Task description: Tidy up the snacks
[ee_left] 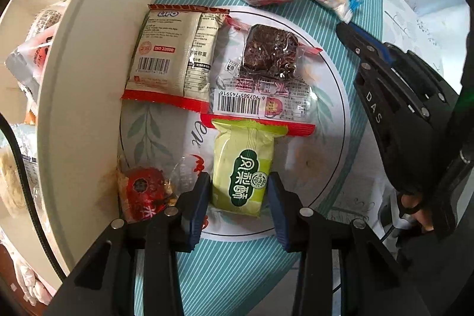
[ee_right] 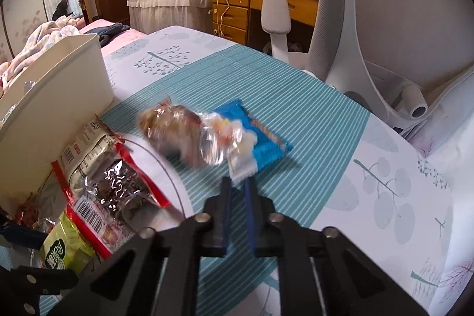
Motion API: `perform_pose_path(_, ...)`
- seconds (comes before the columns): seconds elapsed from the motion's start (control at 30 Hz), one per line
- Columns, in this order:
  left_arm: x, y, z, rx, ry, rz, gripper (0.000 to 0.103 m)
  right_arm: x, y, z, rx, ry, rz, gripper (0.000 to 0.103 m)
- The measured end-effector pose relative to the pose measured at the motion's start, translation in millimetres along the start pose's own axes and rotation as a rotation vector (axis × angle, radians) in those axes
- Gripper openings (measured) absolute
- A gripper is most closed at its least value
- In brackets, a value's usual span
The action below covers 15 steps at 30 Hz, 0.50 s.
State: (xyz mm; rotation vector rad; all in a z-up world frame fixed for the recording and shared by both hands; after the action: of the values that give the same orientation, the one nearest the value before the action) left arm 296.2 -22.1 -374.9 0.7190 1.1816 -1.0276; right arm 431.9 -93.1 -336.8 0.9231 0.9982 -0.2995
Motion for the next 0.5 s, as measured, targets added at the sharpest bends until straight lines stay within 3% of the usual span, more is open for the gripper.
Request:
perform_pose_path(0.4, -27.3, -8.0, -5.8, 0.019, -0.045, 0.047, 0.037, -11.9, 3.8, 19.2, 0.146, 0.046, -0.046, 0.000)
perform_pose_path(0.5, -38.9, -15.2, -8.5, 0.016, -0.074, 0.055, 0.037, -20.0, 10.3, 25.1, 0.129, -0.008, -0.038, 0.000)
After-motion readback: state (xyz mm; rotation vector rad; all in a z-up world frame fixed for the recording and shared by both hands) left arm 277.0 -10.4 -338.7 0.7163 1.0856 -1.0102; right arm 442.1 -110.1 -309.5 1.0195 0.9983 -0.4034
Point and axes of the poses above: each gripper's, at about its wrist camera, not at the fingertips, and x roughly the way its jaws point, z to its right, y to its top, the point moved 7 cm from there along x, roughly the way its jaws point, and after that the axes turned 10 degrees about -y, right-handed, at the moved point
